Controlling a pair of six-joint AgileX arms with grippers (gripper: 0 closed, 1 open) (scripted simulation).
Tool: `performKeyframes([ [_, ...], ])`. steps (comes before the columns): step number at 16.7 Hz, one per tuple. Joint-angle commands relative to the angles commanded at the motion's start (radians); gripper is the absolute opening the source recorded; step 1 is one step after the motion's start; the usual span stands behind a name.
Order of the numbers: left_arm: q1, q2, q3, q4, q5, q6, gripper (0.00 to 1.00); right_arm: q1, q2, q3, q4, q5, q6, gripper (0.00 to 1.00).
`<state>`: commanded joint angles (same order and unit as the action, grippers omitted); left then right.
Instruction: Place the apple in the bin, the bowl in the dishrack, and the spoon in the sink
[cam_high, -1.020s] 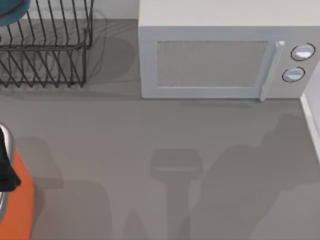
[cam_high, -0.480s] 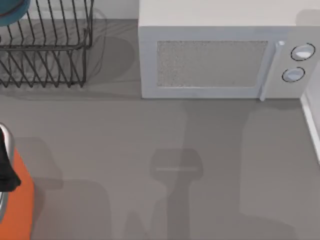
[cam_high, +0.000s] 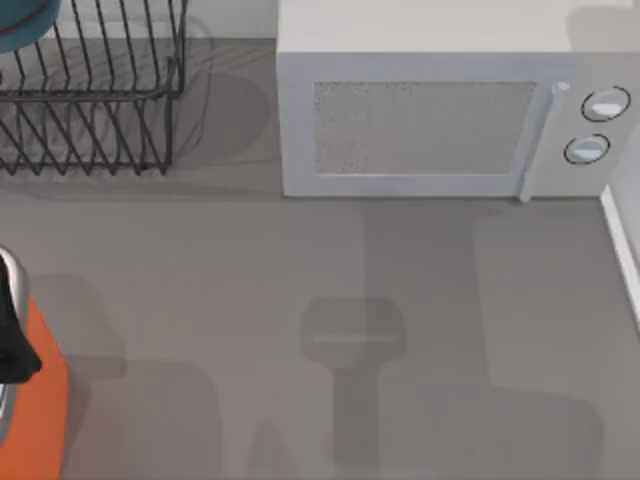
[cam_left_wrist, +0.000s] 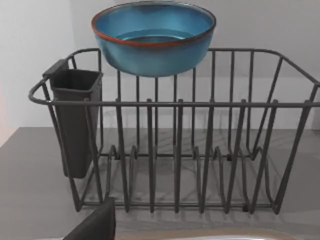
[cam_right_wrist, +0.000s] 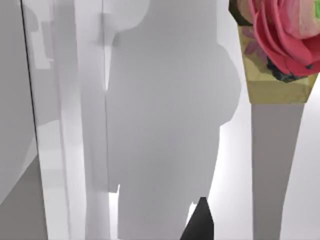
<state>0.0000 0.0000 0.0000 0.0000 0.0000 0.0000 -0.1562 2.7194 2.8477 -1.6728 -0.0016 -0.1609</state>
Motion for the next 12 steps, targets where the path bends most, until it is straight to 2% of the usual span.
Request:
performKeyframes([
  [6, 0.0, 0.0, 0.0, 0.0, 0.0, 0.0, 1.0, -0.004, -0.017, -0.043, 0.034, -0.002, 0.001, 0.0],
  [12, 0.0, 0.0, 0.0, 0.0, 0.0, 0.0, 1.0, 0.001, -0.102, -0.341, 0.227, -0.003, 0.0, 0.0],
])
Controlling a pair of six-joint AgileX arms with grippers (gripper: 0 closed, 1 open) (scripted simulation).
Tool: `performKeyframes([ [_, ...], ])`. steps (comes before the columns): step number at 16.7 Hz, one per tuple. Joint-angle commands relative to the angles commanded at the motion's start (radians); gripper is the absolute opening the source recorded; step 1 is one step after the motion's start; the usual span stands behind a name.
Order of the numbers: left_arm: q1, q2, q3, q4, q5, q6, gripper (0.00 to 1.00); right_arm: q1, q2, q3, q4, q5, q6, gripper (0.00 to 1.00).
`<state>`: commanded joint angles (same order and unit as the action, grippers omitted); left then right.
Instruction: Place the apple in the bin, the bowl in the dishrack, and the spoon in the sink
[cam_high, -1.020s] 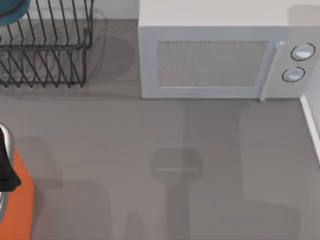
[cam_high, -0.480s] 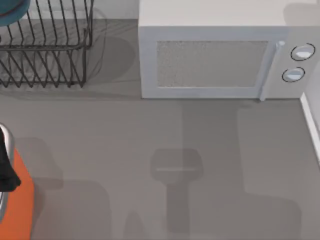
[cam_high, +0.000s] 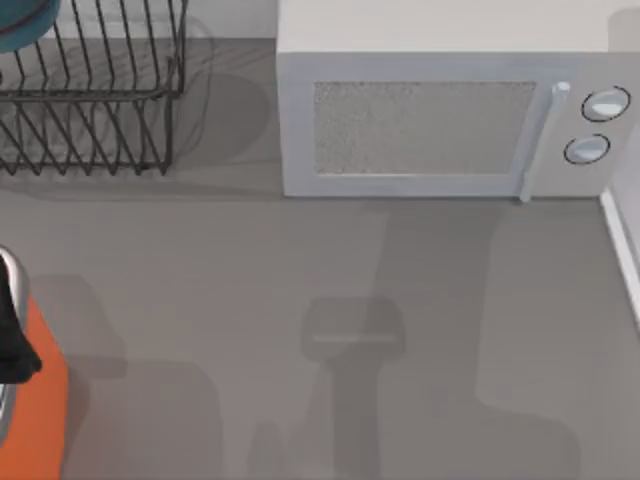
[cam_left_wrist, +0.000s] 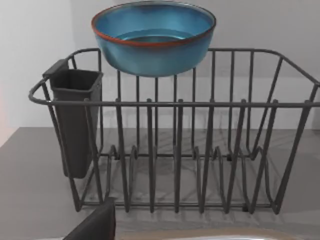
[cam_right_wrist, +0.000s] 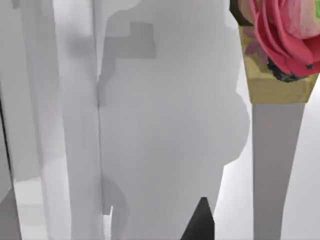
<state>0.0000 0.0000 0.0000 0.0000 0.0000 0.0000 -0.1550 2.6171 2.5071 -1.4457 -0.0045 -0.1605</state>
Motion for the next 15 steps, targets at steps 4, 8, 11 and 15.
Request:
performKeyframes([
  [4, 0.0, 0.0, 0.0, 0.0, 0.0, 0.0, 1.0, 0.001, -0.034, -0.106, 0.083, 0.001, 0.001, 0.0],
  [8, 0.0, 0.0, 0.0, 0.0, 0.0, 0.0, 1.0, 0.001, -0.034, -0.108, 0.084, 0.001, 0.001, 0.0],
  [11, 0.0, 0.0, 0.0, 0.0, 0.0, 0.0, 1.0, 0.001, -0.034, -0.108, 0.084, 0.001, 0.001, 0.23],
  [15, 0.0, 0.0, 0.0, 0.0, 0.0, 0.0, 1.0, 0.001, -0.034, -0.108, 0.084, 0.001, 0.001, 0.53],
])
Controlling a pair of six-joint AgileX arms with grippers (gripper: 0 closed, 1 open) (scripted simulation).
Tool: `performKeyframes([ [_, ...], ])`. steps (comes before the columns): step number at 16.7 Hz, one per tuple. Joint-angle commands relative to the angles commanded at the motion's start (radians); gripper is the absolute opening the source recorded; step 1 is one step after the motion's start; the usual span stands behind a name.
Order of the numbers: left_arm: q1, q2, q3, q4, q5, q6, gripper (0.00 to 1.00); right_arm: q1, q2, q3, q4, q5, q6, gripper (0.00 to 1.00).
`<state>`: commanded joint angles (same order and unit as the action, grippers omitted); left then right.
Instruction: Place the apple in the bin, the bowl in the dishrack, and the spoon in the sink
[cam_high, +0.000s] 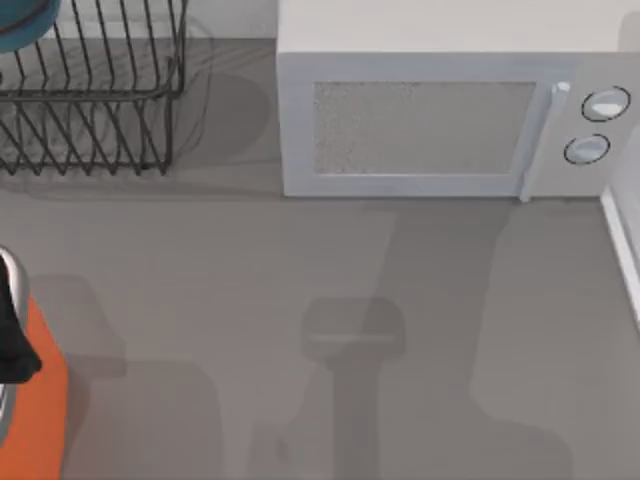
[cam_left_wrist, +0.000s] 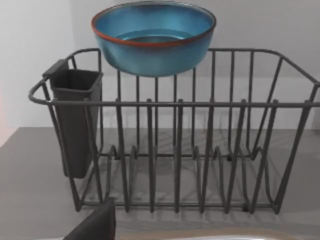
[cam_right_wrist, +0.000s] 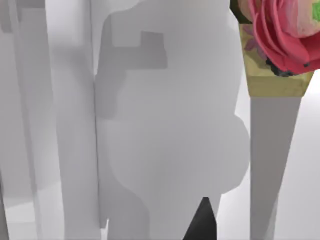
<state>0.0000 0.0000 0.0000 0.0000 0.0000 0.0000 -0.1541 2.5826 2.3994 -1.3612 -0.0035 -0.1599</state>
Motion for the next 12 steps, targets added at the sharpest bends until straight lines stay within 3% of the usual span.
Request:
performKeyframes([
  [6, 0.0, 0.0, 0.0, 0.0, 0.0, 0.0, 1.0, 0.0, 0.0, 0.0, 0.0, 0.0, 0.0, 0.98],
  [12, 0.0, 0.0, 0.0, 0.0, 0.0, 0.0, 1.0, 0.0, 0.0, 0.0, 0.0, 0.0, 0.0, 1.0],
])
